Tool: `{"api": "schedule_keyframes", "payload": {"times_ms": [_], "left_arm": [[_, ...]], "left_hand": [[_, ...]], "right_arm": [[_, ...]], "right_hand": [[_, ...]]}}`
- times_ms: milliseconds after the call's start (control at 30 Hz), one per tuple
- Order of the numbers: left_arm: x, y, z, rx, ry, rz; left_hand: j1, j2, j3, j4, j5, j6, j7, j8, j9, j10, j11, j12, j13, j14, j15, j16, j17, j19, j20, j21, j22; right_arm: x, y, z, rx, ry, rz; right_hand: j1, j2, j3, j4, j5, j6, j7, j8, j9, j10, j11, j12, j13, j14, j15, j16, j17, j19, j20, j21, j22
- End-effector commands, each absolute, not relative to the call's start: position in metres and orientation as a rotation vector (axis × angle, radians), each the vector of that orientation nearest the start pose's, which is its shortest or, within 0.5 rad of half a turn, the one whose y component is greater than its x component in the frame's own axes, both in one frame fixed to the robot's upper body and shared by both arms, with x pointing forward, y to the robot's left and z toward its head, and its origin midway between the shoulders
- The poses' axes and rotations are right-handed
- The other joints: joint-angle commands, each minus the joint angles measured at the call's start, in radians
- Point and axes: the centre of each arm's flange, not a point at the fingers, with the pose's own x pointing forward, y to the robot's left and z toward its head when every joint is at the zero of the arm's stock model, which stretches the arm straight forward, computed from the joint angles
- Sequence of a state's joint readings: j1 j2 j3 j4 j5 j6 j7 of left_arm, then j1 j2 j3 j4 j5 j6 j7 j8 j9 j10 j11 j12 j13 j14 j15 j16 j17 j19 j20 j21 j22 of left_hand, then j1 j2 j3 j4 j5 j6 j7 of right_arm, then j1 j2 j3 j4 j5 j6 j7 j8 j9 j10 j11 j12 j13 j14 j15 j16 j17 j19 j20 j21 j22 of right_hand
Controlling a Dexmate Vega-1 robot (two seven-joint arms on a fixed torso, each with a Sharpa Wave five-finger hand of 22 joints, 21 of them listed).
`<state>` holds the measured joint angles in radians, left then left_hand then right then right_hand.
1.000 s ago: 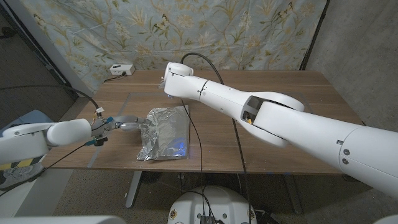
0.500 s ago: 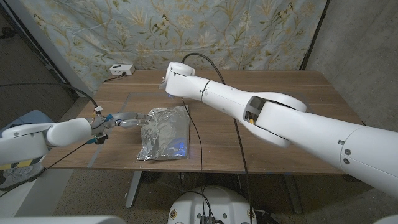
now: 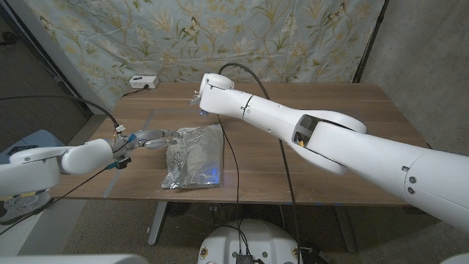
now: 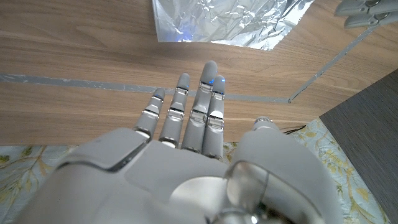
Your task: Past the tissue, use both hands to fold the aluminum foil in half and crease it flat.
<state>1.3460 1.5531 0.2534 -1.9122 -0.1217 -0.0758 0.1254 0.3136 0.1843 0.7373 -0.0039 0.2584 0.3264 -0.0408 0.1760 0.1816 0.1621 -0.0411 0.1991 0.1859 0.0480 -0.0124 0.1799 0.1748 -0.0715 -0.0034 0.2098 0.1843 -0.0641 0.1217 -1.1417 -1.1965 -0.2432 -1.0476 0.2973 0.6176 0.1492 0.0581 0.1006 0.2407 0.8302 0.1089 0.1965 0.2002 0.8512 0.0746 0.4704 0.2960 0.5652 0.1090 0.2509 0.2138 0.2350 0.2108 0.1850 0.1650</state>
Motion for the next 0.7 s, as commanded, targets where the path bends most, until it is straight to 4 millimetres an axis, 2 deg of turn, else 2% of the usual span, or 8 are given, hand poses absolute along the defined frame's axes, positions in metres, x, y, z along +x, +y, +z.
{"api": "schedule_keyframes", "payload": {"times_ms": [33, 300, 700], "left_arm": [[0.516, 0.370, -0.026, 1.409, -0.395, -0.218], [0.524, 0.366, -0.023, 1.436, -0.384, -0.206], [0.535, 0.347, -0.016, 1.480, -0.406, -0.190]], "left_hand": [[-0.006, -0.001, -0.004, 0.000, -0.007, -0.006, 0.005, -0.001, 0.003, -0.005, 0.004, 0.000, 0.003, -0.002, 0.007, 0.006, 0.001, -0.003, 0.009, 0.005, 0.001], [-0.005, -0.001, -0.007, -0.002, -0.010, -0.012, 0.005, 0.000, 0.003, -0.007, 0.006, 0.000, 0.003, -0.002, 0.010, 0.005, 0.000, -0.003, 0.010, 0.004, 0.001], [-0.003, -0.002, -0.011, -0.005, -0.013, -0.020, 0.001, 0.001, 0.003, -0.007, 0.005, 0.001, 0.003, 0.000, 0.009, 0.006, -0.001, 0.004, 0.014, 0.007, 0.001]], "right_arm": [[0.600, 0.113, 0.104, -1.233, -0.088, 0.288], [0.605, 0.102, 0.104, -1.219, -0.073, 0.300], [0.605, 0.089, 0.099, -1.187, -0.076, 0.346]], "right_hand": [[0.011, 0.002, -0.001, -0.002, 0.006, -0.002, 0.001, 0.005, 0.001, -0.002, 0.001, -0.005, 0.002, 0.003, -0.007, -0.001, 0.001, 0.012, 0.002, 0.003, 0.004], [0.011, 0.003, 0.001, -0.002, 0.006, -0.001, 0.003, 0.006, 0.001, -0.002, 0.003, -0.005, 0.003, 0.004, -0.007, -0.002, 0.001, 0.013, 0.002, 0.003, 0.004], [0.012, 0.003, 0.003, -0.004, 0.005, -0.005, 0.002, 0.006, 0.001, -0.012, 0.003, -0.009, 0.003, 0.004, -0.007, -0.005, 0.001, 0.014, 0.002, 0.003, 0.004]]}}
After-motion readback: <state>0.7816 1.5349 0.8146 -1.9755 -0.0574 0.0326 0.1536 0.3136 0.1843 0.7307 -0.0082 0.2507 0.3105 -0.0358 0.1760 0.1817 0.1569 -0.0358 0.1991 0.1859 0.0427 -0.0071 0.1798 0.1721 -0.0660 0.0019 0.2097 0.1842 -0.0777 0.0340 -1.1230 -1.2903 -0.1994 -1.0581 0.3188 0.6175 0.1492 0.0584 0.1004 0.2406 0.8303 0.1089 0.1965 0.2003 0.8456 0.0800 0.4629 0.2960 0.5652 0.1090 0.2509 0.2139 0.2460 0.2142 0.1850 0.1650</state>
